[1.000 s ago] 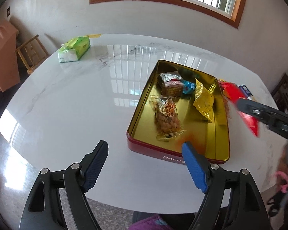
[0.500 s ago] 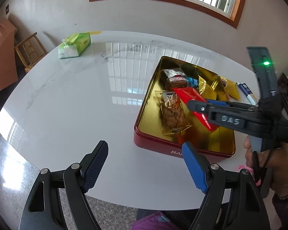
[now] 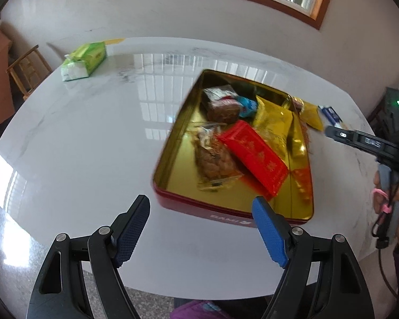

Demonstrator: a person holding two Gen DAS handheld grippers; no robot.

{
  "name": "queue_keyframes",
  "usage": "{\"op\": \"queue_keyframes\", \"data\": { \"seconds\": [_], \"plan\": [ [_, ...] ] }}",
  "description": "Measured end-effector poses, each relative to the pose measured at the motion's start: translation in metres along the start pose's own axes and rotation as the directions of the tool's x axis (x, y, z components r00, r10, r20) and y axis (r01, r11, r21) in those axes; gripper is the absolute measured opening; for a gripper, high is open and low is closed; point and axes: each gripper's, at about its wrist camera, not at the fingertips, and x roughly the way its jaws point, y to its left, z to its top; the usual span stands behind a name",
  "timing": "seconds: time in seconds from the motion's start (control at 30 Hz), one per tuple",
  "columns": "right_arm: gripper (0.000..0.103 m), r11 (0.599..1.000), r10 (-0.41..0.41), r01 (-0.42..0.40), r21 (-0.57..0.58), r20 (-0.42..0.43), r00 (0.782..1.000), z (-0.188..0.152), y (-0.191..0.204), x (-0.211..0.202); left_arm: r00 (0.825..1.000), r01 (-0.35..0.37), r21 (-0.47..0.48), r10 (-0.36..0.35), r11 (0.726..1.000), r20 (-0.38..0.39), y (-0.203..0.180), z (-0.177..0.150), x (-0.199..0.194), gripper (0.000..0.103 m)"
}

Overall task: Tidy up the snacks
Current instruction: 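Grasp the clear bag of twisted dough snacks with the right tool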

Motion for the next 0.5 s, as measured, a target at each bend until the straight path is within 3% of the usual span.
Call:
{"op": "queue_keyframes", "data": {
  "seconds": [0.13, 0.33, 0.5],
  "plan": [
    [0.046, 1.0, -0.013, 0.013, -0.01, -0.013, 1.0, 0.007, 0.009, 0.016, 1.0, -0.02, 0.033, 0.021, 0.999, -0.017, -0.008, 0.0, 0.005, 0.079],
    [0.046, 0.998, -0.065, 0.065, -0.009, -0.064, 0.996, 0.016, 0.011, 0.04, 0.999, -0.01, 0.0, 0.01, 1.0, -0.034, 0.0, 0.003, 0.013, 0.079],
    [0.047, 0.992, -0.111, 0.107, -0.066, -0.056, 0.992, 0.02, 0.018, 0.047, 0.999, -0.005, -0.007, 0.004, 1.0, -0.047, 0.002, 0.003, 0.018, 0.079]
  ]
}}
